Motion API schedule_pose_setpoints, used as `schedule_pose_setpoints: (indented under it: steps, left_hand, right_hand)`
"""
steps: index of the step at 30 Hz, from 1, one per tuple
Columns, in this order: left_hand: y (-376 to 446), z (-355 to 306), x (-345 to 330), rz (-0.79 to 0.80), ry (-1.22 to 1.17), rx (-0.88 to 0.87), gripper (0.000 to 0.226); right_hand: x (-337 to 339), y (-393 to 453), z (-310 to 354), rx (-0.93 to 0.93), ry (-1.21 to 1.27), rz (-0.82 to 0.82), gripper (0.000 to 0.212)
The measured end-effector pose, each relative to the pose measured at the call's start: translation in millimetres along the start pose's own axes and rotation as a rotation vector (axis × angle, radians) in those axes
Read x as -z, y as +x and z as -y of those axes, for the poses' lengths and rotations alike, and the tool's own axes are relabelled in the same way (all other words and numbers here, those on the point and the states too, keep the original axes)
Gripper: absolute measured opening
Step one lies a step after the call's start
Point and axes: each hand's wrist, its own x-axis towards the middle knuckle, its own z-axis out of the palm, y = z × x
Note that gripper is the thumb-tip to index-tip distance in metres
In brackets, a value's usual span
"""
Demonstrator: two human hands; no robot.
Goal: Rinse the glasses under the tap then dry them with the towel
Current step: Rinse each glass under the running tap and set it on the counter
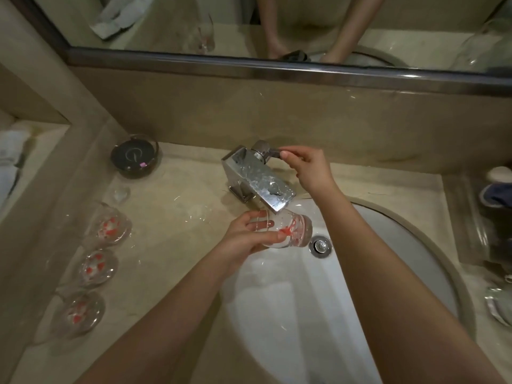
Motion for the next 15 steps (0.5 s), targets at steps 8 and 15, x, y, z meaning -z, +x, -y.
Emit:
schedule_pose_setpoints:
  steps: [8, 15]
  left_hand:
    - [9, 2, 2, 0.046, -0.088, 0.002, 0.096]
    - [7, 5, -6, 0.118, -0.054, -0.023, 0.082]
  right_hand:
    - [10, -17, -14, -0.204, 0.098, -0.002, 0.022]
    - [17, -93, -57, -0.883, 0.503, 0.317, 0.069]
